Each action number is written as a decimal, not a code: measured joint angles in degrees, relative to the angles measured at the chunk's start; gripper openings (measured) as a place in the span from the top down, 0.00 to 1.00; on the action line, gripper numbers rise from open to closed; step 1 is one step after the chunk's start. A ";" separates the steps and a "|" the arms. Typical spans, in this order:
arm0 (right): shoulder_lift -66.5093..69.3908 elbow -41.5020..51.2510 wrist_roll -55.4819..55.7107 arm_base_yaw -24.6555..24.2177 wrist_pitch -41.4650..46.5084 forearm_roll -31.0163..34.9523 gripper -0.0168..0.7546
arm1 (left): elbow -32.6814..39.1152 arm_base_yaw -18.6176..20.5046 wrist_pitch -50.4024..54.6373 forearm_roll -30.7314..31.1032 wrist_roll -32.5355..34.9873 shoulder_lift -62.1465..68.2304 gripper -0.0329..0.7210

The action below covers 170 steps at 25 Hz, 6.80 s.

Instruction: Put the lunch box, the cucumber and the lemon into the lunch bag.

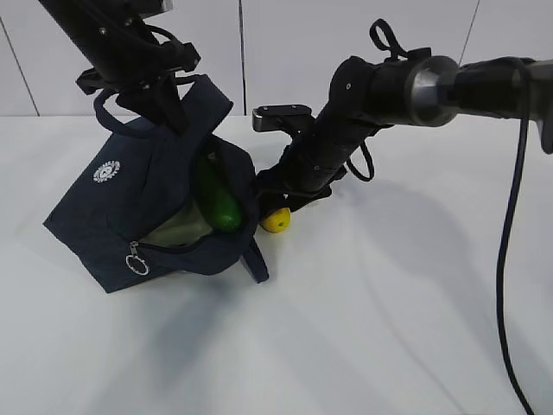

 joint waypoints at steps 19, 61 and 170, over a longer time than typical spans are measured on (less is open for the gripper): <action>0.25 -3.46 5.36 -2.07 8.11 -6.42 0.57 | 0.00 0.00 0.00 0.00 0.00 0.00 0.97; 1.69 -5.22 -20.75 -2.88 23.20 38.79 0.45 | 0.00 0.31 0.10 -1.69 -0.11 -0.74 0.97; -12.69 -8.28 0.33 -11.72 24.72 13.32 0.57 | 0.00 -1.15 -6.09 -30.16 0.43 4.86 0.35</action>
